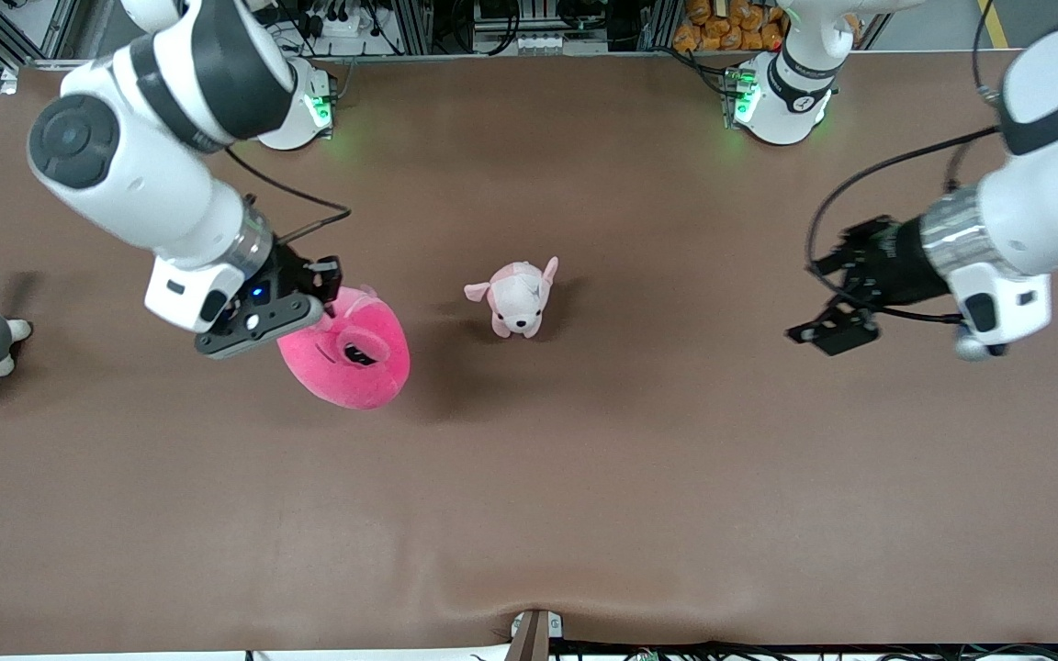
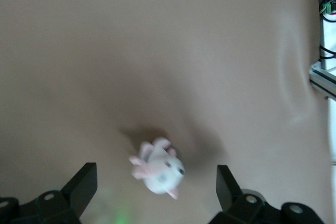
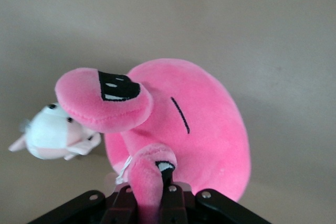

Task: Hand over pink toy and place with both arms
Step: 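Carry the plush with the right gripper while the left gripper withdraws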

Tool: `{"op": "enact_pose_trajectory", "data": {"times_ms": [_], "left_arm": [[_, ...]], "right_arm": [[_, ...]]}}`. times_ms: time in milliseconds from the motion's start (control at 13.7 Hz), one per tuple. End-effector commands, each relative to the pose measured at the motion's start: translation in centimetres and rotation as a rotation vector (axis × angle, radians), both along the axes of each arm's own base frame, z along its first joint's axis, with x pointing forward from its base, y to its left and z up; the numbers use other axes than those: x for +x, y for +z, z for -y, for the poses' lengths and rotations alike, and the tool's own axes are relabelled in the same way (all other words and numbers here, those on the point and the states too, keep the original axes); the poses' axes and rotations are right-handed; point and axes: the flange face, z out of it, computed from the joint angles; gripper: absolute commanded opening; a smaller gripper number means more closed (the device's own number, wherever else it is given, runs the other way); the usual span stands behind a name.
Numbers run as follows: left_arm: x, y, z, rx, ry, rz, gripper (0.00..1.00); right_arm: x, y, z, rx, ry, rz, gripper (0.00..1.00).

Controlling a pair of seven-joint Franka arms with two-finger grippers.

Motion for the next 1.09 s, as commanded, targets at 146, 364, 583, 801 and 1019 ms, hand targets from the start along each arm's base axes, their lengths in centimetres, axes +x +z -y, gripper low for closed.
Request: {"op": "enact_pose_trajectory", "data": {"times_ms": [146,364,583,801,1019], "left_arm": [[-1.5,1.4,-2.4,0.186,-0.432,0.084,1.0],[-1.7,2.8,-5.6,0.273,-0.693,0.138,1.0],[-1.5,3.4,-9.9,0.264,-0.836,0.158,1.0],[-1.9,3.4,-12.3,0.241,-0.966,0.148,1.0],[-2.3,4.2,-14.1,0.243,-0.991,0.161,1.0]], "right_arm": [[1.7,-4.0,9.3,-0.017,-0.006,-0.062,0.0],[1.5,-6.8,17.2,-0.009,-0.002,-0.14,0.0],[0.1,-9.2,23.2,0.025,0.045,-0.232,0.0],[-1.1,-12.4,28.1,0.07,0.081,-0.275,0.0],[-0.7,-16.4,31.3,0.146,0.167,-0.273,0.0]]}}
